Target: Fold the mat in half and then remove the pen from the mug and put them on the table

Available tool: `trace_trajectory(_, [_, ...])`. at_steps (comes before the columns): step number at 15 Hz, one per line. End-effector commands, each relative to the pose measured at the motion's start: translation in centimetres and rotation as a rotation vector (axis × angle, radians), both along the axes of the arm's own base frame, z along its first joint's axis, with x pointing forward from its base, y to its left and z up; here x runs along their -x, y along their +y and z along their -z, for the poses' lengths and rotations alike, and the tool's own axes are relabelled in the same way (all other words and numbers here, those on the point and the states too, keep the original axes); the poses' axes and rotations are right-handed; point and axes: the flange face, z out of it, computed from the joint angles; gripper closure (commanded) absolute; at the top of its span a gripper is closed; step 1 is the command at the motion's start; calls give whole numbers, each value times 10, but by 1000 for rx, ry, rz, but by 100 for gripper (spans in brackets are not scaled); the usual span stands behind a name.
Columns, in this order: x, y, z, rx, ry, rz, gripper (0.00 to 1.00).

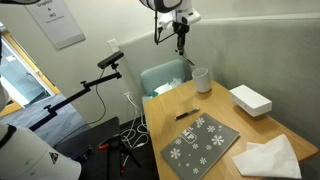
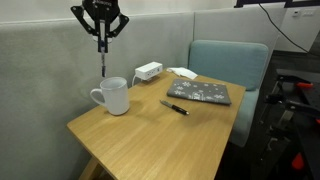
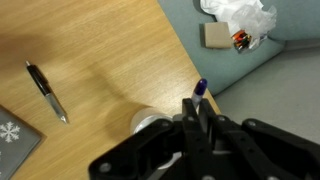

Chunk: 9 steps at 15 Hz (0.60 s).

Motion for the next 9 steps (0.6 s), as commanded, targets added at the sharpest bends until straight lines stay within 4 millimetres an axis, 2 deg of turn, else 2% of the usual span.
trace_trajectory(1, [45, -1, -5, 57, -63, 31, 97])
trace_trajectory(5, [86, -3, -1, 114, -138, 47, 97])
trace_trajectory(9, [131, -13, 3, 174, -200, 71, 97])
